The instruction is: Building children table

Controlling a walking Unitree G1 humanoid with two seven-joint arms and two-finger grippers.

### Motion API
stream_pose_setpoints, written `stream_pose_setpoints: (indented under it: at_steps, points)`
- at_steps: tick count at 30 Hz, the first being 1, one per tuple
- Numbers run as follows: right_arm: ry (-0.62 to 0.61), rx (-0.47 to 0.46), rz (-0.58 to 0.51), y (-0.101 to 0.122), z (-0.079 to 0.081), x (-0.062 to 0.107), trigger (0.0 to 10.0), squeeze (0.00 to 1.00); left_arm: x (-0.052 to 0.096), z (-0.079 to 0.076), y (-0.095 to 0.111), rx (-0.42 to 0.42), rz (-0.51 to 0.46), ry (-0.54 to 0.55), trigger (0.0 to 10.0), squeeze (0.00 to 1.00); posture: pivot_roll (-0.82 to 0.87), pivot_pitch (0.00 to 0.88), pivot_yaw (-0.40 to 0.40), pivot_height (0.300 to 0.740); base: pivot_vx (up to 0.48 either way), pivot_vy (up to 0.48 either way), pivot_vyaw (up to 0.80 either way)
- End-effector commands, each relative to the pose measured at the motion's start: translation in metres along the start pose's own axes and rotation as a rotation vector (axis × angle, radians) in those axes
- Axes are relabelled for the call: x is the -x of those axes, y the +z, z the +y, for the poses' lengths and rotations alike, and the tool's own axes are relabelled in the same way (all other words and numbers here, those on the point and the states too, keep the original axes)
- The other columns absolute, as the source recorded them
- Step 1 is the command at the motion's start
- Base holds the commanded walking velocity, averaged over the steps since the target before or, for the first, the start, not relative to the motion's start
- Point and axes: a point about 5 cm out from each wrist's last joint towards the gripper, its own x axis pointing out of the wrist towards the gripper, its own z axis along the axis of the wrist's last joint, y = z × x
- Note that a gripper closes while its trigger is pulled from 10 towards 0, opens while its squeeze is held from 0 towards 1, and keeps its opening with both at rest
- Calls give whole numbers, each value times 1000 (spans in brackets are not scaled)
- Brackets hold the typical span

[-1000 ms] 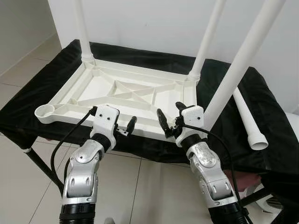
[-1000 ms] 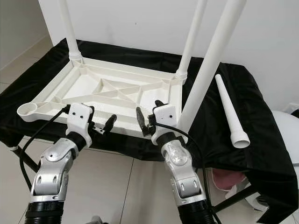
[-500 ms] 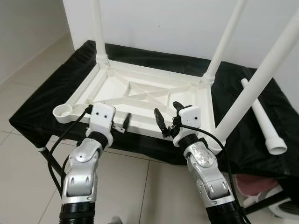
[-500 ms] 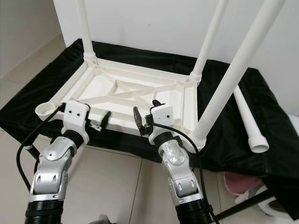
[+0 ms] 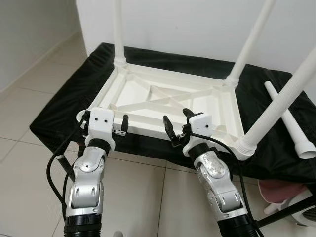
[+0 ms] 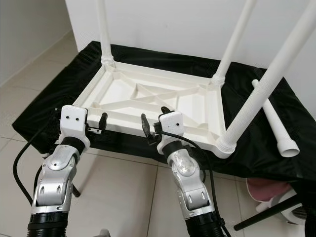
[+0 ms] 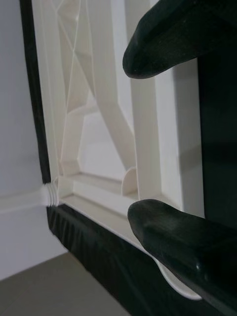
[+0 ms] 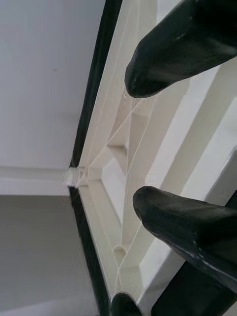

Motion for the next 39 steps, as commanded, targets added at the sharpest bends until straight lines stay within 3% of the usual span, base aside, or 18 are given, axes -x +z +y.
stream_pose_setpoints:
  at_steps: [1, 13, 39]
  points:
    - [-3, -6, -3, 0, 1, -1, 10000, 0, 1, -1, -2, 12, 6, 7, 10000, 0, 61, 39, -46, 740, 0, 281, 0]
    - [-4, -3, -3, 0, 0, -1, 10000, 0, 0, -5, 0, -26, -16, -10, 10000, 0, 58, 40, -46, 740, 0, 117, 0]
    - [-2, 0, 2, -1, 0, 1, 10000, 0, 1, -9, -1, -46, -25, -31, 10000, 0, 54, 44, -44, 740, 0, -365, 0]
